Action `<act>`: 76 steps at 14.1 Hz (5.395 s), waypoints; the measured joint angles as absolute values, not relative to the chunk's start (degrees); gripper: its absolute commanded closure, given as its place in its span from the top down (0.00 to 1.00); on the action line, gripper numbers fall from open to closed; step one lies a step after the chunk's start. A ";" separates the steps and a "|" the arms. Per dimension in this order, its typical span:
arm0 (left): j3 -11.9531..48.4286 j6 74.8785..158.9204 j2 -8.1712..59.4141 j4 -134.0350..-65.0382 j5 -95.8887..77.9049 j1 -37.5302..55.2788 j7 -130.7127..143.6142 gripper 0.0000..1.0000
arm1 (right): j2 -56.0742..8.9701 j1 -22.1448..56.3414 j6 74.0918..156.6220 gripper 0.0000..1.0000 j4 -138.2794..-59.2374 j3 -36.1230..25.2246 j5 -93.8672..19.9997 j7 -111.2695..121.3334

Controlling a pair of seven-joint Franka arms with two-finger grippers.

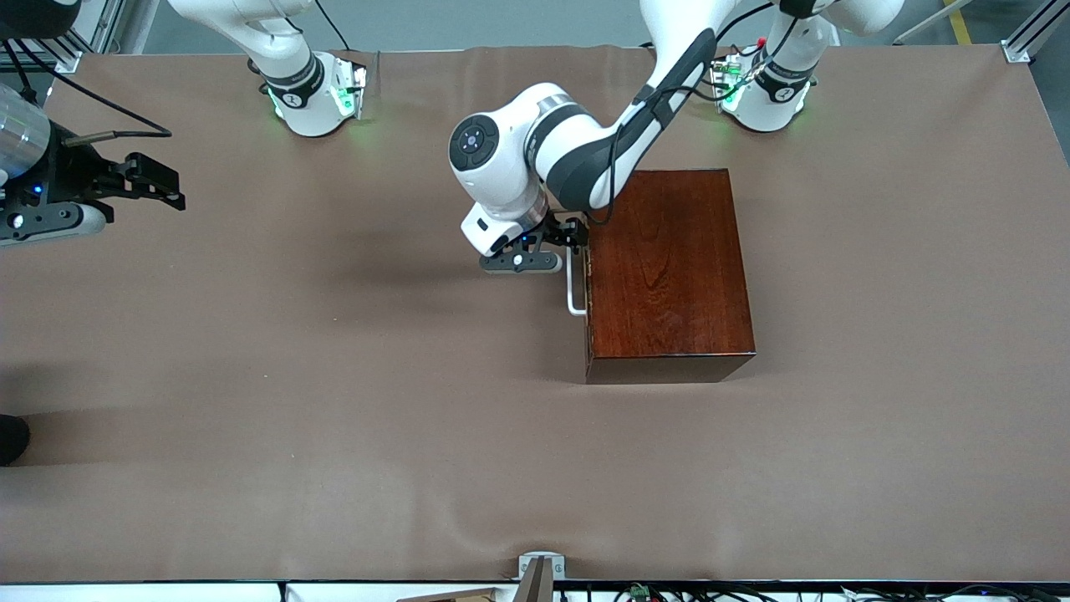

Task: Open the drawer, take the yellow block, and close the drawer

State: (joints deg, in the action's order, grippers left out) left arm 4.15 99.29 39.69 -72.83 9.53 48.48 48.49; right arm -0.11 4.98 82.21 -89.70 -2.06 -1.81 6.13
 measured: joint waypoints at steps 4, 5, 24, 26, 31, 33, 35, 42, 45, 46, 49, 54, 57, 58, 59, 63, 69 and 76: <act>4.15 100.53 41.15 -72.80 12.10 48.52 48.47 1.00 | -0.11 4.98 82.38 1.00 -89.70 -2.04 -1.81 6.13; 4.15 100.73 41.46 -72.79 12.67 48.60 48.46 1.00 | -0.11 4.99 82.43 1.00 -89.70 -2.02 -1.81 6.13; 3.17 105.28 43.44 -72.82 13.13 49.33 52.71 1.00 | -0.39 4.97 82.86 1.00 -88.80 -2.08 -1.77 6.14; 3.18 106.62 43.52 -72.88 13.14 49.36 53.97 1.00 | -0.39 4.96 82.86 1.00 -88.75 -2.12 -1.77 6.14; 3.33 110.13 43.53 -73.08 13.15 49.96 55.43 1.00 | -0.39 4.96 82.86 1.00 -88.74 -2.12 -1.77 6.14; 3.42 112.04 43.60 -73.16 13.15 50.30 55.66 1.00 | -0.39 4.95 82.86 1.00 -88.74 -2.13 -1.77 6.13; 3.42 112.45 43.60 -73.23 13.15 50.34 55.89 1.00 | -0.39 4.86 82.85 1.00 -88.74 -2.19 -1.76 6.10; 3.45 116.07 43.60 -73.61 12.37 50.73 56.25 1.00 | -0.76 2.05 82.79 1.00 -88.73 -2.30 -1.84 6.92; 3.47 116.48 43.60 -73.67 12.12 50.71 56.35 1.00 | -1.87 1.88 82.80 1.00 -88.73 -2.13 -2.50 8.77; 3.69 117.52 43.61 -73.70 12.00 50.71 56.35 1.00 | -2.28 1.92 82.85 1.00 -88.74 -2.05 -3.66 8.80; 5.01 124.65 44.38 -73.52 10.22 51.17 56.34 1.00 | -3.61 1.99 83.37 1.00 -88.72 -1.86 -6.04 8.80; 4.86 124.87 44.40 -73.43 8.74 50.91 56.34 1.00 | -4.81 2.08 83.77 1.00 -88.68 -1.77 -6.50 2.34; 5.06 127.35 44.49 -73.41 8.24 51.00 56.34 1.00 | -4.82 3.04 83.77 1.00 -88.63 -1.57 -6.58 -4.56; 5.14 128.28 44.55 -73.40 8.12 51.11 56.34 1.00 | -4.82 3.55 83.77 1.00 -88.62 -1.47 -6.58 -7.01; 5.21 128.91 44.58 -73.39 8.07 51.19 56.34 1.00 | -4.83 4.12 83.77 1.00 -88.62 -1.43 -6.58 -9.53; 5.32 129.80 44.61 -73.28 8.01 51.18 56.34 1.00 | -4.92 5.14 83.66 1.00 -88.62 -1.35 -6.58 -17.08; 4.98 127.36 42.31 -70.12 4.99 49.04 56.35 1.00 | -4.92 8.10 83.90 1.00 -88.59 -1.25 -6.59 -28.97; 4.65 106.28 27.03 -69.55 4.74 35.67 52.06 1.00 | -6.07 6.75 83.76 1.00 -88.65 -2.12 -6.57 -31.36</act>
